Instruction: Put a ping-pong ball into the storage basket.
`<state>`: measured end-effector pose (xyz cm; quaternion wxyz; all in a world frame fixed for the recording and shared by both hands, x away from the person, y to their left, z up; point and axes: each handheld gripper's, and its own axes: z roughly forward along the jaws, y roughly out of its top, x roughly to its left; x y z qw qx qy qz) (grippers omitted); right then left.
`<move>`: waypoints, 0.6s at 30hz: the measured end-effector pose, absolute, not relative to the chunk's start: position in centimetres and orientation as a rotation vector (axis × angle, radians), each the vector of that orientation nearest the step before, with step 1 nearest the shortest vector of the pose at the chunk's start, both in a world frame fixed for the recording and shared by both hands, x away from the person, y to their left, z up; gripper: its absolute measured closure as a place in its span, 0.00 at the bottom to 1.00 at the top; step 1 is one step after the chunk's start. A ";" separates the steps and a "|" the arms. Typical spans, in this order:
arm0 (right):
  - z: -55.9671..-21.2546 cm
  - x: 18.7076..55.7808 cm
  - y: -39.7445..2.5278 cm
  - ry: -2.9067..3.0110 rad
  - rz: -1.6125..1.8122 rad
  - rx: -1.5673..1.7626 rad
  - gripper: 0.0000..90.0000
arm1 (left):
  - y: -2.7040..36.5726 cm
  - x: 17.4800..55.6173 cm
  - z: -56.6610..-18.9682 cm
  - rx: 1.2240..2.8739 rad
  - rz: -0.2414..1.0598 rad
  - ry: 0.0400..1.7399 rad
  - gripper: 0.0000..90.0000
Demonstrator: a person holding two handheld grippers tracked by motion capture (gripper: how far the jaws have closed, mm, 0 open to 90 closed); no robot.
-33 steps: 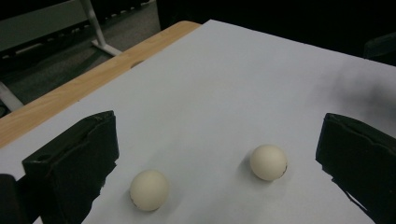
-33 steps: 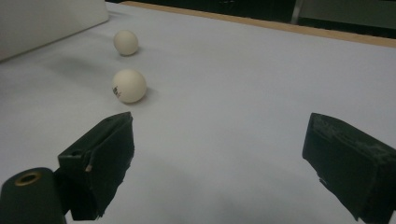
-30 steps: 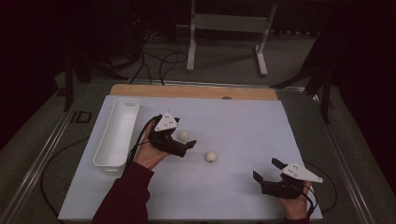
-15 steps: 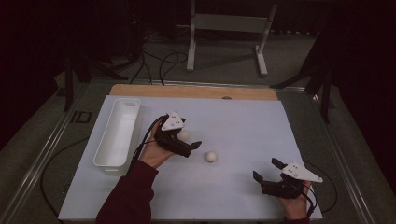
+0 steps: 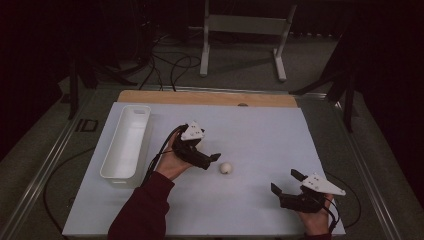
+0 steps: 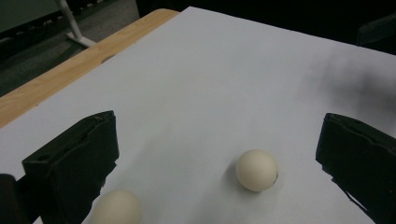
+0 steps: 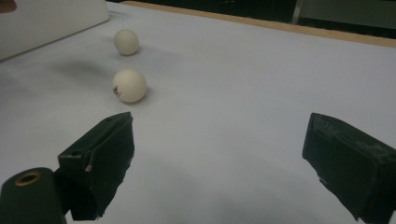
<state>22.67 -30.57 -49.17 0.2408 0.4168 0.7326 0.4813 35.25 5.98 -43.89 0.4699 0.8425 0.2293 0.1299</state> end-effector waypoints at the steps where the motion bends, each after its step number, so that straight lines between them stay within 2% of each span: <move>1: -49.2 22.7 -30.6 2.004 1.317 1.140 0.10 | 5.9 35.3 -44.0 2.070 0.319 0.557 0.00; 18: -49.1 22.6 -30.6 2.002 1.318 1.141 0.10 | 3.8 35.3 -45.4 2.099 0.268 0.534 0.00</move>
